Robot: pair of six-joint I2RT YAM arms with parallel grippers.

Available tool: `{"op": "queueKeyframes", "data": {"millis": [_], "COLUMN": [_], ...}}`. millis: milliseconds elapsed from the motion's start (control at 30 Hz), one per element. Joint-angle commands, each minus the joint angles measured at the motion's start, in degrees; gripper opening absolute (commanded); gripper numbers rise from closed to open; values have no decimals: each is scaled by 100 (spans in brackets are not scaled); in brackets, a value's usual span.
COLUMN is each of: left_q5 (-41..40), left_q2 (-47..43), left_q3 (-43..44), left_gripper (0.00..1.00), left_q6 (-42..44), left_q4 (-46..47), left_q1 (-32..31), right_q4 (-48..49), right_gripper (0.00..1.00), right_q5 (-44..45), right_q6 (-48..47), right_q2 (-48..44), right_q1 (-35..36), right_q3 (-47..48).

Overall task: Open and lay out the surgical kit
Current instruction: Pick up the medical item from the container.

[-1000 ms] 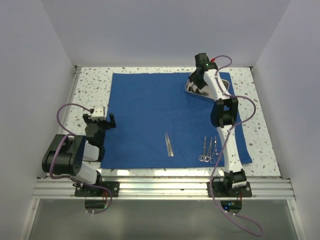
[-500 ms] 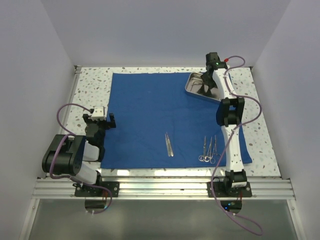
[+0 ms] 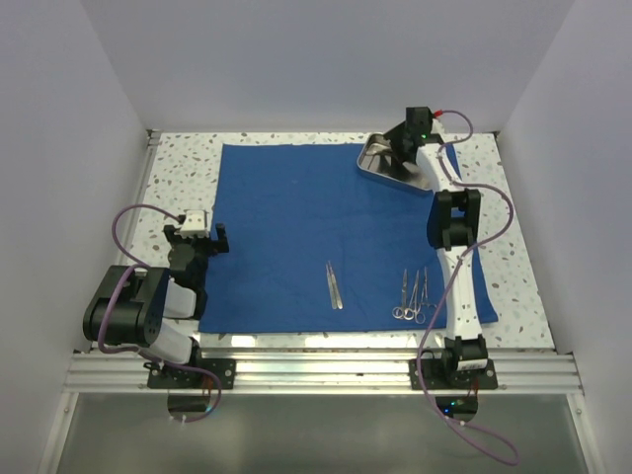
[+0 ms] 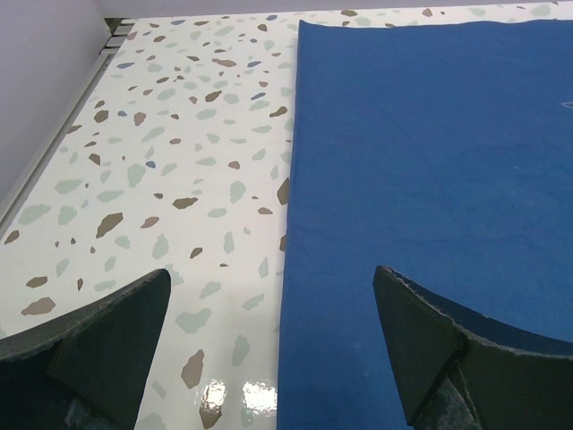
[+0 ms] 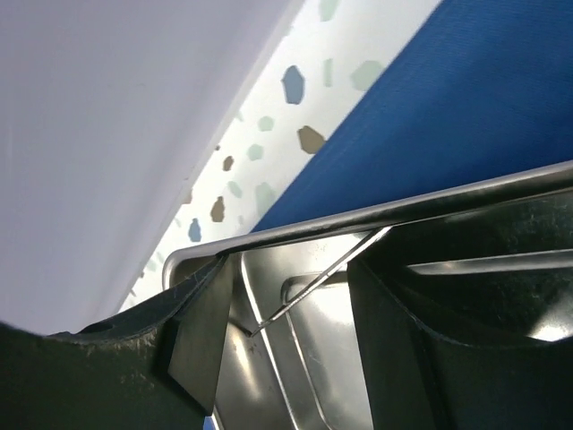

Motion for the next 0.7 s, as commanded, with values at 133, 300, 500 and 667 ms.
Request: {"op": "queueKeyframes", "data": {"millis": [133, 300, 500, 667], "left_q5": [-62, -53, -53, -45], "left_q2": [10, -25, -52, -96], "left_q3": [59, 76, 85, 94], "left_gripper": [100, 100, 100, 100], "left_q6": [102, 85, 58, 67], "left_q4": [635, 565, 459, 345], "left_q1": [-7, 2, -7, -7], "right_q4": [1029, 1406, 135, -332], "right_gripper": [57, 54, 45, 38], "right_q5": [-782, -686, -213, 342], "right_q6": [173, 217, 165, -36], "right_q2": [-261, -524, 55, 91], "right_q1": [6, -29, 50, 76], "right_q3": [-746, -1052, -203, -622]}}
